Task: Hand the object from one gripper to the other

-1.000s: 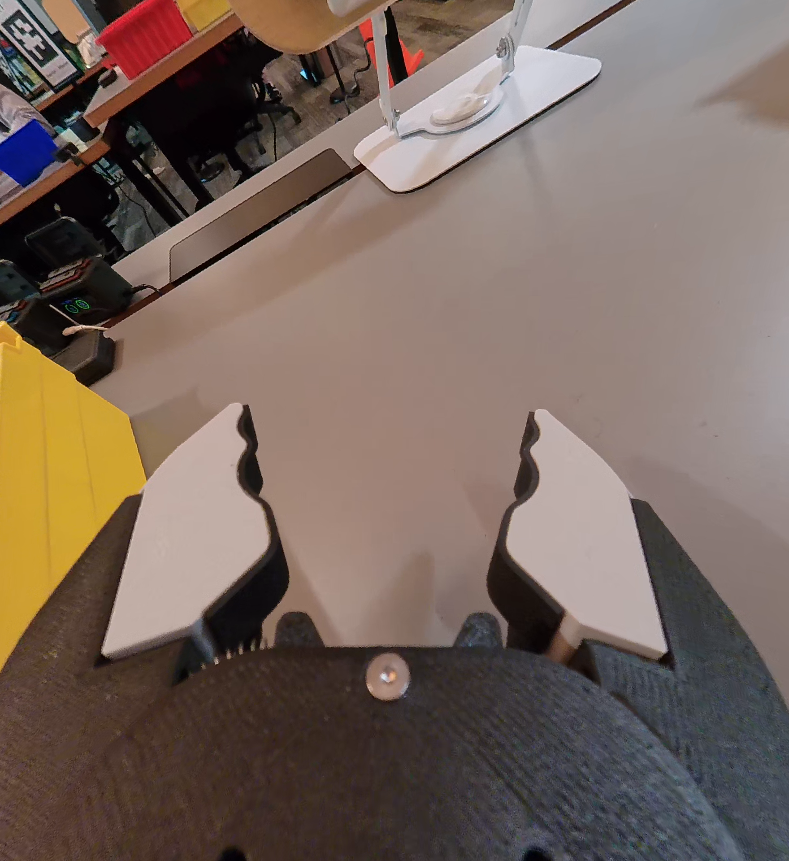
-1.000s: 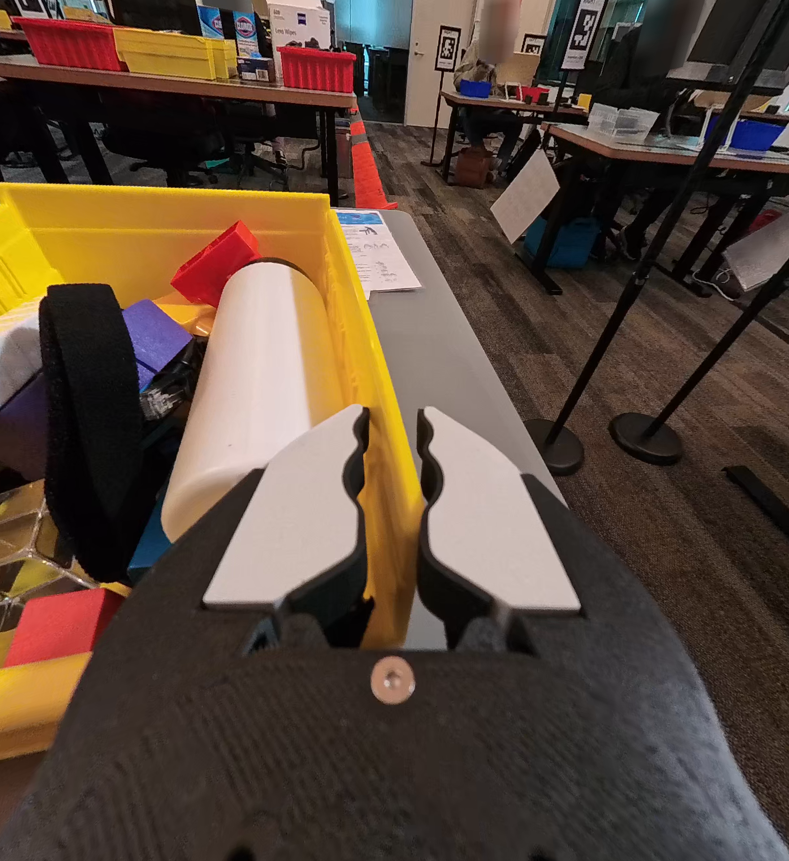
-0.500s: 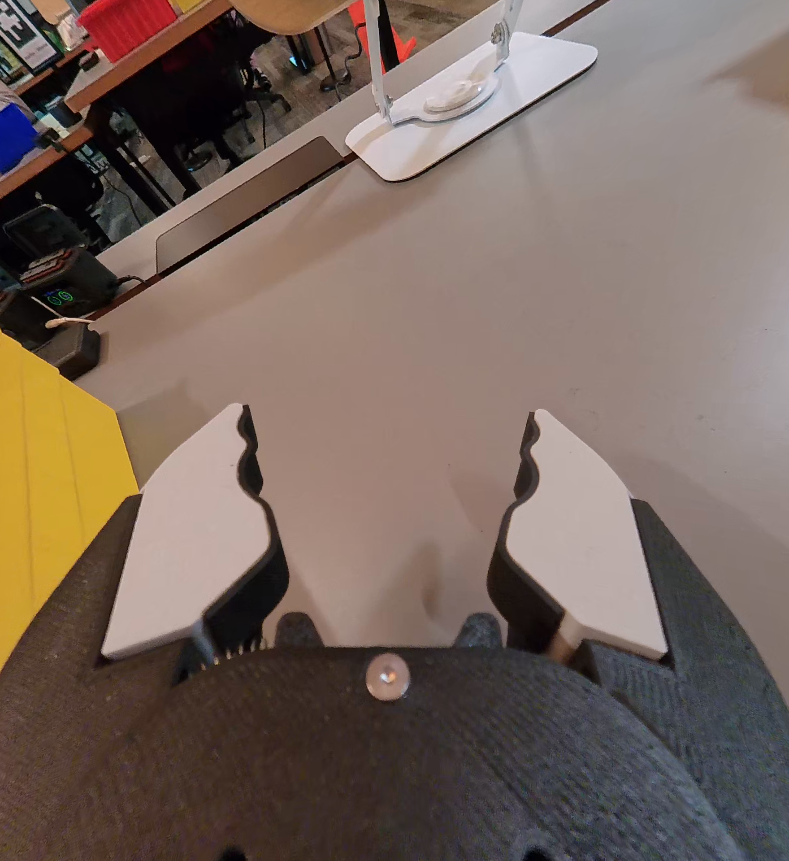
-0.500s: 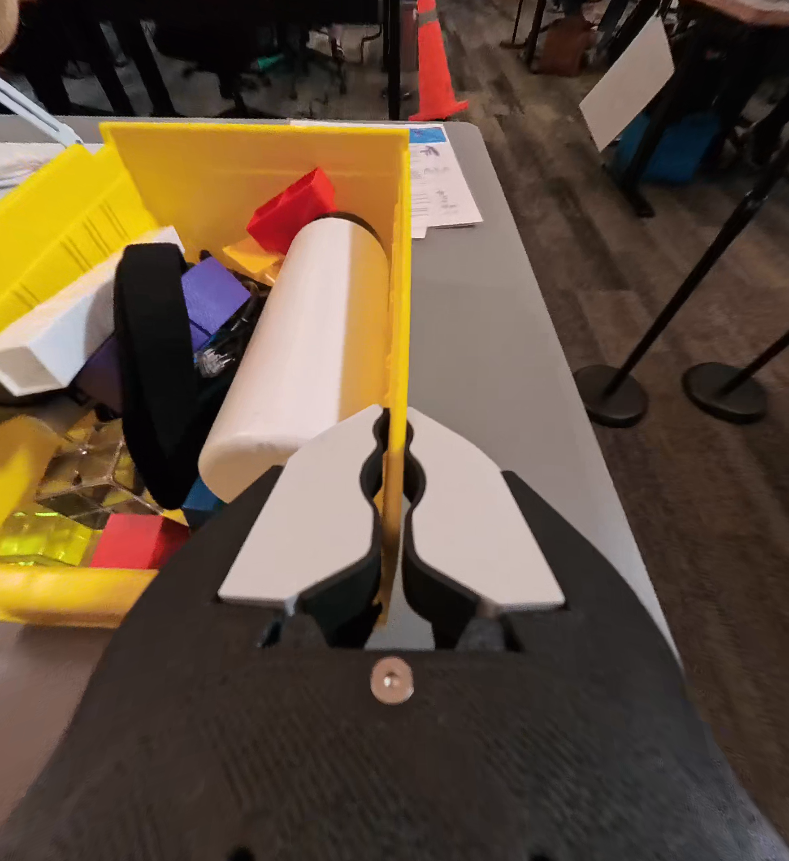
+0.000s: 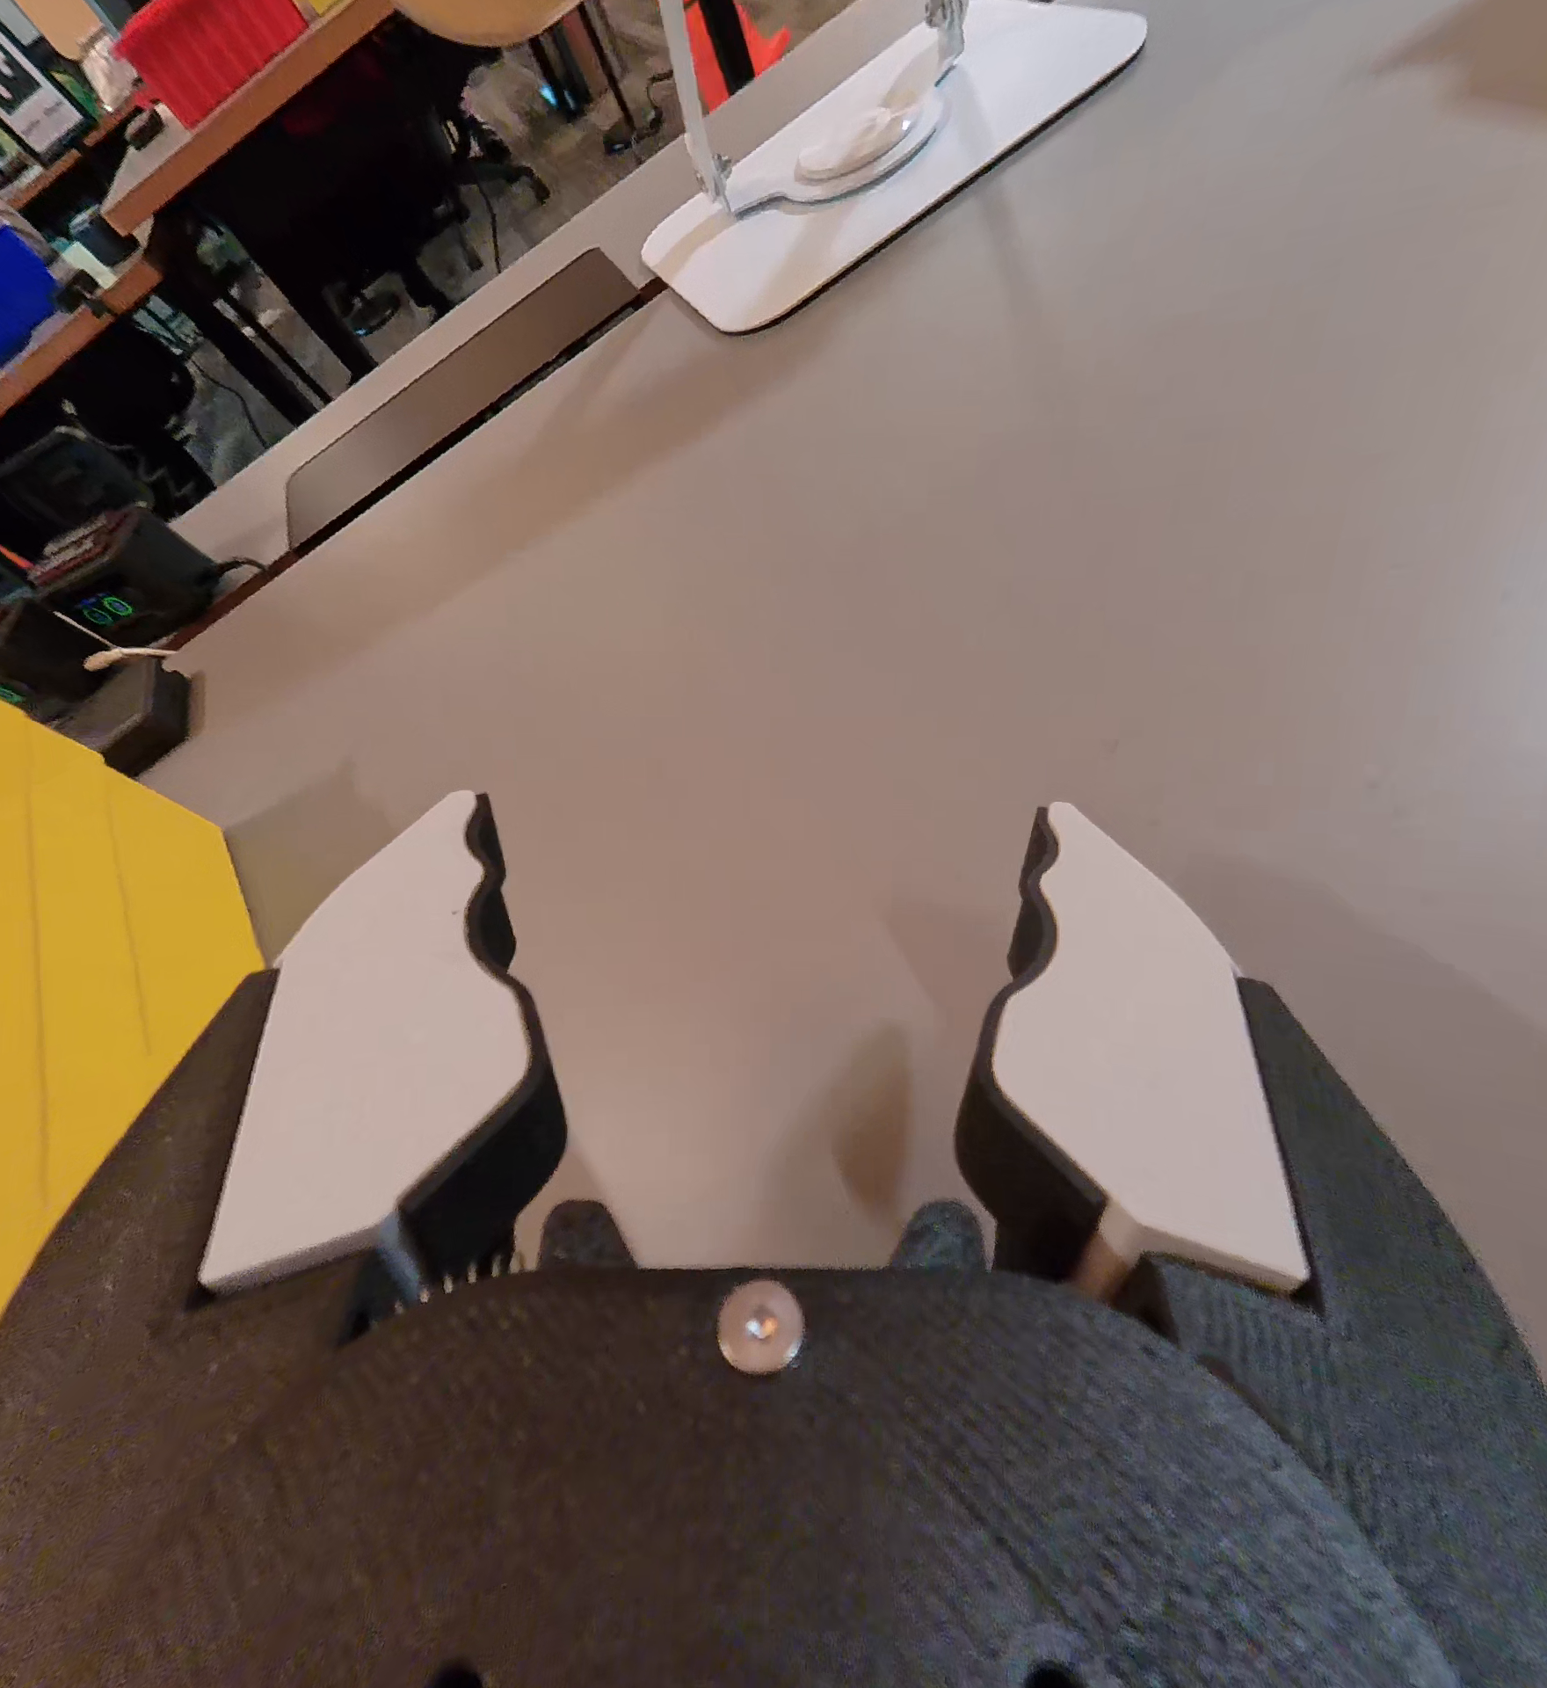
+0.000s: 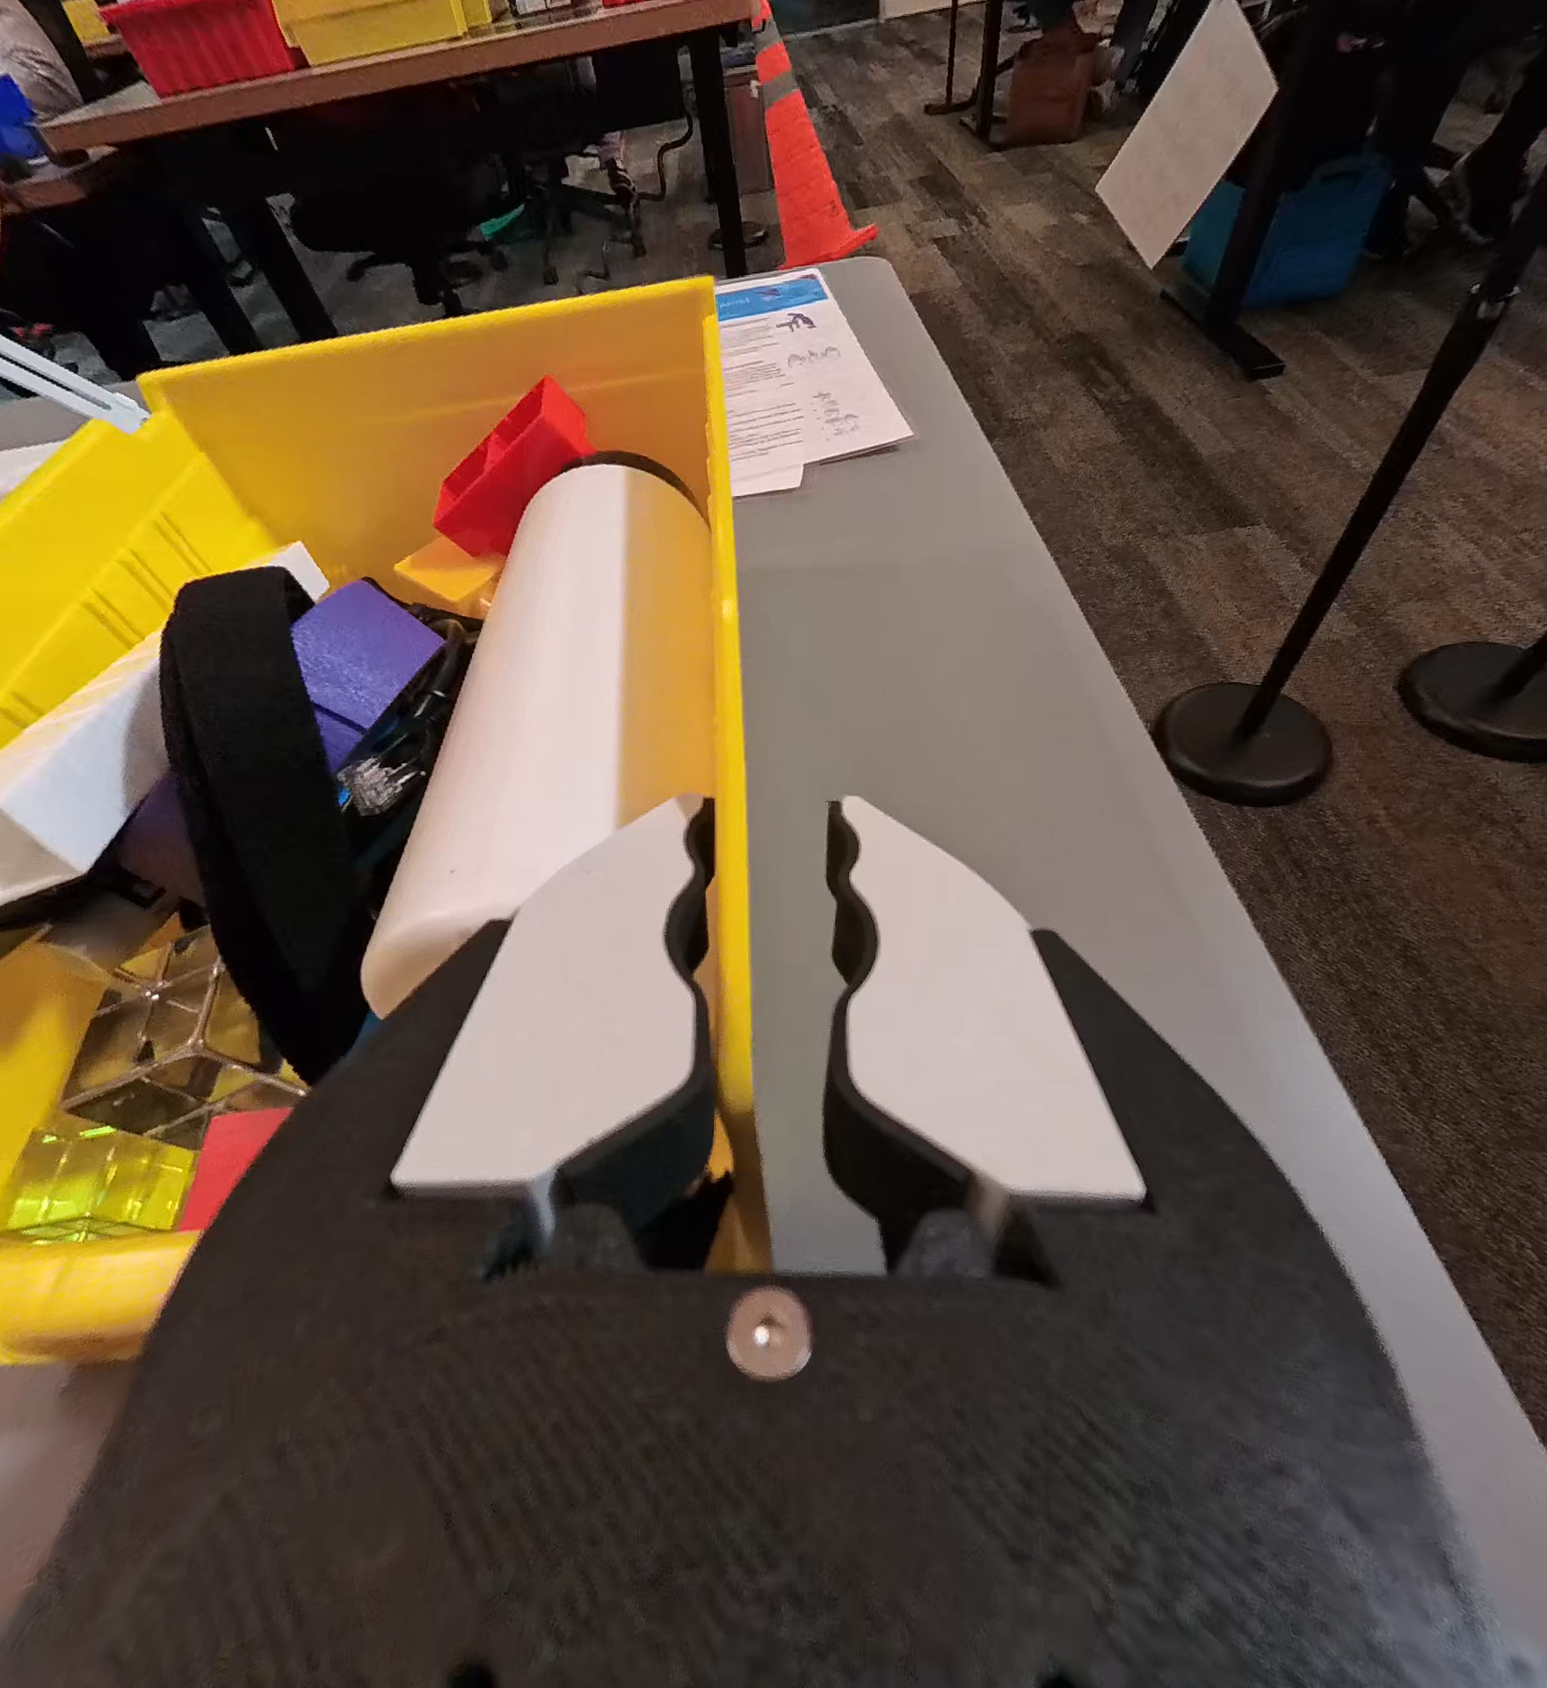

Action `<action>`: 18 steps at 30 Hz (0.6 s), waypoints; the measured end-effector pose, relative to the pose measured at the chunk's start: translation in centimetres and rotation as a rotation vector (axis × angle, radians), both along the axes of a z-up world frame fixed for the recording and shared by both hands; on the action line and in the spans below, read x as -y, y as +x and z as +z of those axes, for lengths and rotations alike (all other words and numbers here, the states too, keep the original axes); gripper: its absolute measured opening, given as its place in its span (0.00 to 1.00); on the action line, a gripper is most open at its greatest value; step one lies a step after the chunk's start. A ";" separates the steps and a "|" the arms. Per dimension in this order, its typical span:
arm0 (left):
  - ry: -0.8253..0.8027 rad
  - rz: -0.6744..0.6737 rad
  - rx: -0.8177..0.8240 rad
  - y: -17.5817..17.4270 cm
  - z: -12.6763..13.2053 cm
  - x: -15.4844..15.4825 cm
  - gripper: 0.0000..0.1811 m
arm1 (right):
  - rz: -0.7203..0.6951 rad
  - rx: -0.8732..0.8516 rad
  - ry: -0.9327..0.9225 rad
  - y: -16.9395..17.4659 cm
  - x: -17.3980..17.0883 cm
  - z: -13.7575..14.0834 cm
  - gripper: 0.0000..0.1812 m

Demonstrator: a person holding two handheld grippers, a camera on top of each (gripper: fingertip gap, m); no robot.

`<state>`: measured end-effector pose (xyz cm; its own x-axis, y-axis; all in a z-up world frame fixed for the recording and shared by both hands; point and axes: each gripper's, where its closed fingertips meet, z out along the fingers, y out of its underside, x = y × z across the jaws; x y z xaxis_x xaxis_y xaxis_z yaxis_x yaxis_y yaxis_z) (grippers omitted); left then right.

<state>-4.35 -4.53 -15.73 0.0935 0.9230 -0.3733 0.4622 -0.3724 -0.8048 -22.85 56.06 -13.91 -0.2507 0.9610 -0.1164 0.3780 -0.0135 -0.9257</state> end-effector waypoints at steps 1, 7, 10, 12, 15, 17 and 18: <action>-0.030 0.004 0.005 0.0 0.1 -0.1 0.59 | 0.001 -0.001 -0.002 -0.1 0.0 0.0 0.13; -0.331 0.058 0.059 0.4 1.0 -0.4 0.60 | 0.019 0.010 -0.015 -0.1 0.3 -0.3 0.11; -0.520 0.078 0.072 0.4 2.1 -1.3 0.60 | 0.023 0.016 -0.012 -0.1 0.4 -0.5 0.10; -0.650 0.085 0.070 0.3 3.0 -2.2 0.60 | 0.026 0.015 -0.017 -0.1 0.4 -0.5 0.10; -0.737 0.071 0.056 0.2 3.7 -3.7 0.59 | 0.032 0.004 -0.034 -0.1 0.5 -0.4 0.09; -0.756 0.069 0.050 0.2 4.0 -4.1 0.59 | 0.015 -0.001 -0.029 -0.2 0.2 -0.5 0.15; -0.762 0.071 0.048 0.2 4.1 -4.1 0.59 | -0.003 0.001 -0.021 -0.3 -0.1 -0.5 0.18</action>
